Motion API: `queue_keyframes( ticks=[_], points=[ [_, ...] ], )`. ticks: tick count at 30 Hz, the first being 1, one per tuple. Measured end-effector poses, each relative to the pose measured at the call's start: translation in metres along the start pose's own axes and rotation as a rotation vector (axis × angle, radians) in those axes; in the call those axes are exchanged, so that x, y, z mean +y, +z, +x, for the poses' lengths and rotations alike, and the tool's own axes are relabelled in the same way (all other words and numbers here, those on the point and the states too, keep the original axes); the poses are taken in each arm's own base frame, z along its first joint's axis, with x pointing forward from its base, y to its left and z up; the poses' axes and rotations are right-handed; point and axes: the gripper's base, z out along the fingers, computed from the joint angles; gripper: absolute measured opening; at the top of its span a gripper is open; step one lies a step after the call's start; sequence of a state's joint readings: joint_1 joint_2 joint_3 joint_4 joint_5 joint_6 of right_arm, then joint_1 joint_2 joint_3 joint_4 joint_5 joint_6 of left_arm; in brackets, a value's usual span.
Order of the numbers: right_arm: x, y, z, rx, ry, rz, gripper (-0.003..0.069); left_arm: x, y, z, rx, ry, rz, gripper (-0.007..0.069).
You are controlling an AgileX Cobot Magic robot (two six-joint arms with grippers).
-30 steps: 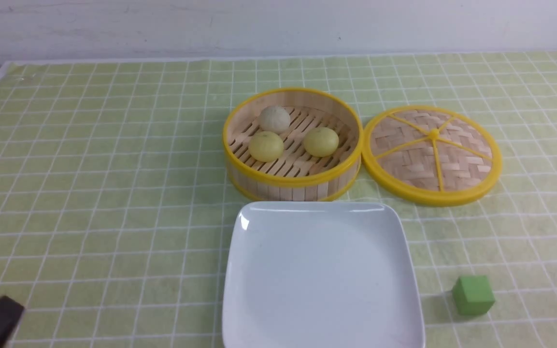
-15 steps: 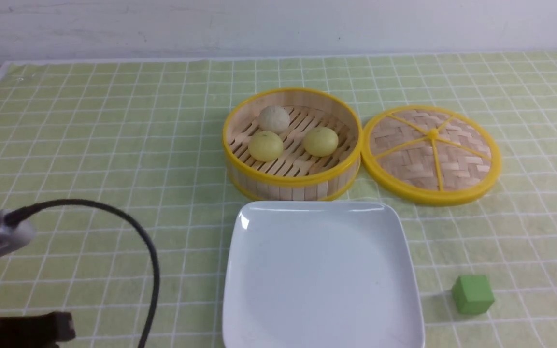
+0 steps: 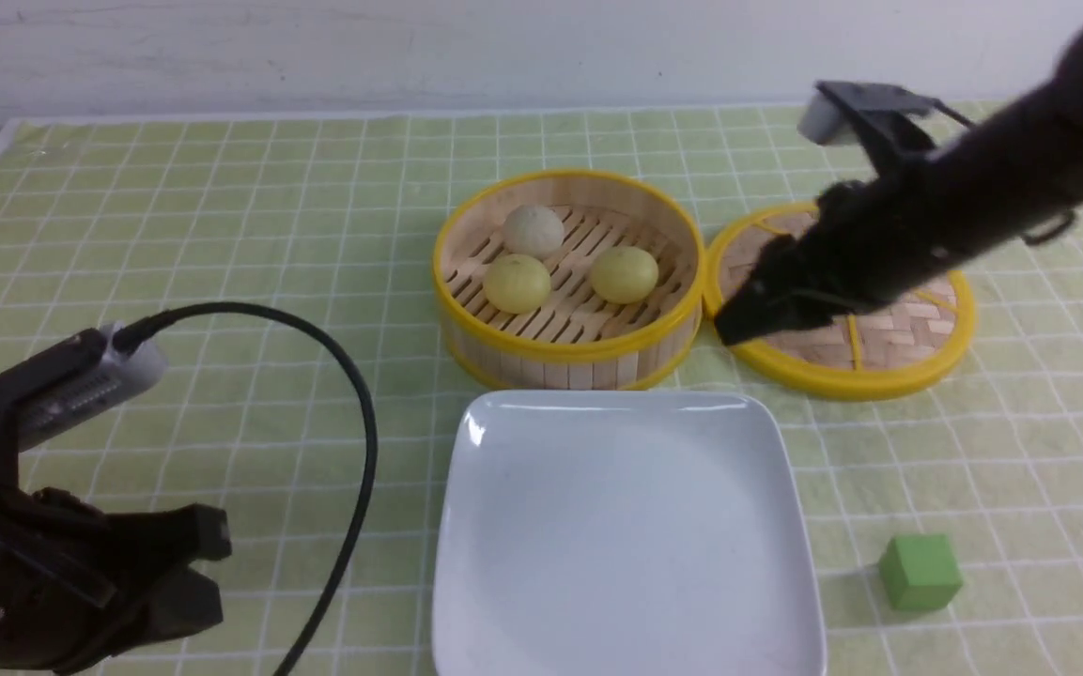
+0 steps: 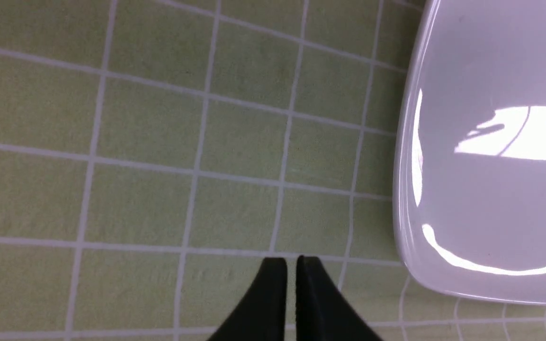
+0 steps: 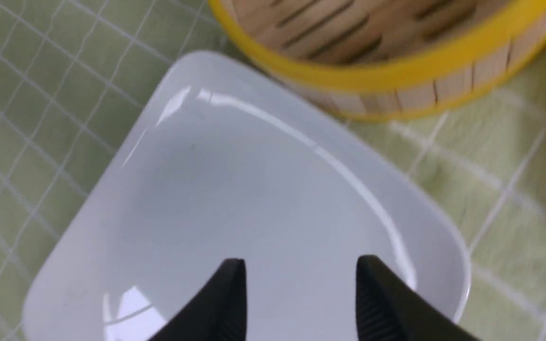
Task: Put the steamed buns into the plate on the green tablecloth.
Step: 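Reach toward a bun in the bamboo steamer with the right gripper, then move the steamed bun from the bamboo steamer onto the white plate with the right gripper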
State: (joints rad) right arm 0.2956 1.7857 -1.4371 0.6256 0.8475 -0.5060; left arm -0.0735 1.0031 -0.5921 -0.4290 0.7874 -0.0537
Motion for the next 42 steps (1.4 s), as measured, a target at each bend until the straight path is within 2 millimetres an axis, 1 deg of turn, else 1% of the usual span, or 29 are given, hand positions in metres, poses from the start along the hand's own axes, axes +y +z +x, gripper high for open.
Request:
queue_keyframes(
  ticks=[2,3,4,5,7,8,9,12,13,14,16,19,20,21,23,24,25,26,28,30,31,34,35,36,37,38,39,41,42],
  points=[
    [-0.005,0.026,-0.02,0.016,-0.039,0.042,0.037,0.0,0.001,0.0,0.003,-0.002,-0.001,0.0105],
    [-0.005,0.026,-0.026,0.004,-0.036,0.047,0.0372,0.0,0.001,0.0,0.003,-0.002,-0.001,0.0108],
    [-0.01,0.044,-0.04,0.005,-0.061,0.08,0.0377,0.0,0.001,-0.001,0.0,-0.002,-0.001,0.0132],
    [-0.013,0.056,-0.049,0.005,-0.075,0.102,0.0379,0.0,0.001,-0.001,-0.005,-0.002,-0.001,0.0144],
    [-0.022,0.081,-0.06,0.013,-0.1,0.142,0.0379,0.0,0.001,-0.001,-0.007,-0.002,-0.001,0.0164],
    [-0.021,0.079,-0.063,0.002,-0.106,0.148,0.0379,0.0,0.001,-0.001,-0.007,-0.002,-0.001,0.0166],
    [-0.03,0.102,-0.071,0.01,-0.124,0.184,0.0379,0.0,0.001,-0.002,-0.01,-0.002,-0.001,0.0179],
    [-0.043,0.124,-0.079,0.015,-0.127,0.221,0.0376,0.0,0.001,-0.002,-0.014,-0.003,0.0,0.0187],
    [-0.044,0.126,-0.079,0.017,-0.127,0.223,0.0374,0.0,0.001,-0.002,-0.014,-0.004,0.001,0.0188],
    [-0.049,0.138,-0.081,0.043,-0.124,0.227,0.0331,0.0,0.001,-0.002,-0.017,-0.005,0.002,0.0192],
    [-0.05,0.14,-0.083,0.062,-0.127,0.221,0.0254,0.0,0.001,-0.003,-0.019,-0.006,0.003,0.0195],
    [-0.044,0.132,-0.089,0.083,-0.128,0.196,0.0058,0.0,0.001,-0.003,-0.027,-0.008,0.005,0.0197],
    [-0.043,0.13,-0.089,0.086,-0.128,0.192,0.005,0.0,0.001,-0.003,-0.029,-0.008,0.005,0.0197],
    [-0.04,0.125,-0.091,0.094,-0.127,0.182,0.0018,0.0,0.001,-0.004,-0.031,-0.008,0.005,0.0197],
    [-0.031,0.108,-0.096,0.122,-0.136,0.166,0.0012,0.0,0.001,-0.004,-0.031,-0.008,0.005,0.0199],
    [-0.03,0.105,-0.097,0.119,-0.136,0.166,0.0012,0.0,0.001,-0.004,-0.033,-0.008,0.005,0.0199],
    [-0.022,0.089,-0.104,0.093,-0.127,0.168,0.0012,0.0,0.001,-0.004,-0.036,-0.008,0.006,0.0199],
    [-0.02,0.082,-0.106,0.08,-0.123,0.169,0.0012,0.0,0.001,-0.004,-0.036,-0.008,0.006,0.0199],
    [-0.001,0.04,-0.117,0.005,-0.085,0.172,0.0012,-0.001,0.001,-0.004,-0.035,-0.007,0.006,0.0202],
    [0.017,0.001,-0.119,-0.042,-0.052,0.166,0.0012,-0.001,0.001,-0.004,-0.035,-0.007,0.006,0.0204],
    [0.028,-0.02,-0.117,-0.063,-0.043,0.158,0.0012,-0.001,0.001,-0.004,-0.035,-0.007,0.006,0.0206],
    [0.057,-0.053,-0.085,0.005,-0.021,0.131,0.0012,-0.001,0.001,-0.004,-0.037,-0.006,0.006,0.0213],
    [0.063,-0.053,-0.069,0.054,-0.016,0.12,0.0012,-0.001,0.001,-0.004,-0.04,-0.006,0.006,0.0213],
    [0.065,-0.052,-0.062,0.079,-0.012,0.116,0.0012,-0.001,0.001,-0.005,-0.043,-0.006,0.006,0.0214],
    [0.068,-0.048,-0.052,0.117,-0.004,0.105,0.0012,-0.001,0.001,-0.005,-0.05,-0.006,0.006,0.0215],
    [0.07,-0.03,-0.021,0.23,0.021,0.084,0.0012,-0.001,0.001,-0.006,-0.059,-0.006,0.007,0.0216],
    [0.073,-0.02,-0.007,0.268,0.024,0.074,0.0012,-0.001,0.001,-0.007,-0.069,-0.006,0.007,0.0216],
    [0.072,0.009,0.02,0.305,0.026,0.073,0.0016,-0.001,0.001,-0.008,-0.085,-0.006,0.008,0.0217],
    [0.068,0.028,0.035,0.298,0.026,0.085,0.0026,-0.001,0.001,-0.009,-0.088,-0.006,0.008,0.0217]
  ],
)
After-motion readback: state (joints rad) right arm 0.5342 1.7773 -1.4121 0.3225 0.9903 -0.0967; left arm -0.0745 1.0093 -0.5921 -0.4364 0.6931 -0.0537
